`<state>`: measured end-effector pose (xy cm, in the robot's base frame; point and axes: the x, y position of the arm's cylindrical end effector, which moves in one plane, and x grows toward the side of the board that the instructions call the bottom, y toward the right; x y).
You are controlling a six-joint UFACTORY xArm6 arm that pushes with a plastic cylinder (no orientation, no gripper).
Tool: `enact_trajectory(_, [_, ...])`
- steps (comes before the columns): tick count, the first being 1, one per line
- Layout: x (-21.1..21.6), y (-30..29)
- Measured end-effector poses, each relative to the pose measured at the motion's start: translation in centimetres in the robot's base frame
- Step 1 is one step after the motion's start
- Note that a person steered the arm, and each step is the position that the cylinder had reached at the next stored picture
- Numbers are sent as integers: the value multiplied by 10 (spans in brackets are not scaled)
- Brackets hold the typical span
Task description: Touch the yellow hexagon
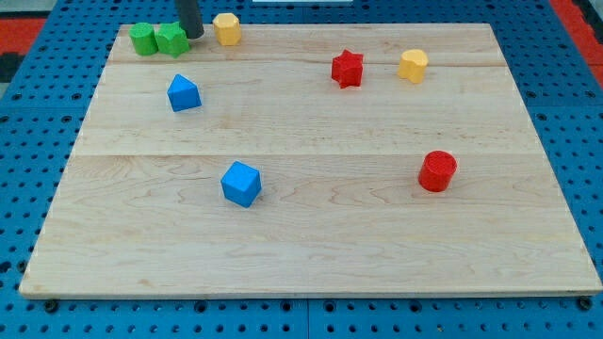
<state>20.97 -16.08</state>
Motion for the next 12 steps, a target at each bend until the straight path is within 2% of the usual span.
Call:
enact_trajectory(4, [1,-5])
enact_trajectory(5, [50,-4])
enact_trajectory(6, [107,22])
enact_trajectory(7, [115,59])
enact_trajectory(9, [62,153])
enact_trajectory(10, [-1,160])
enact_trajectory(12, [-18,156])
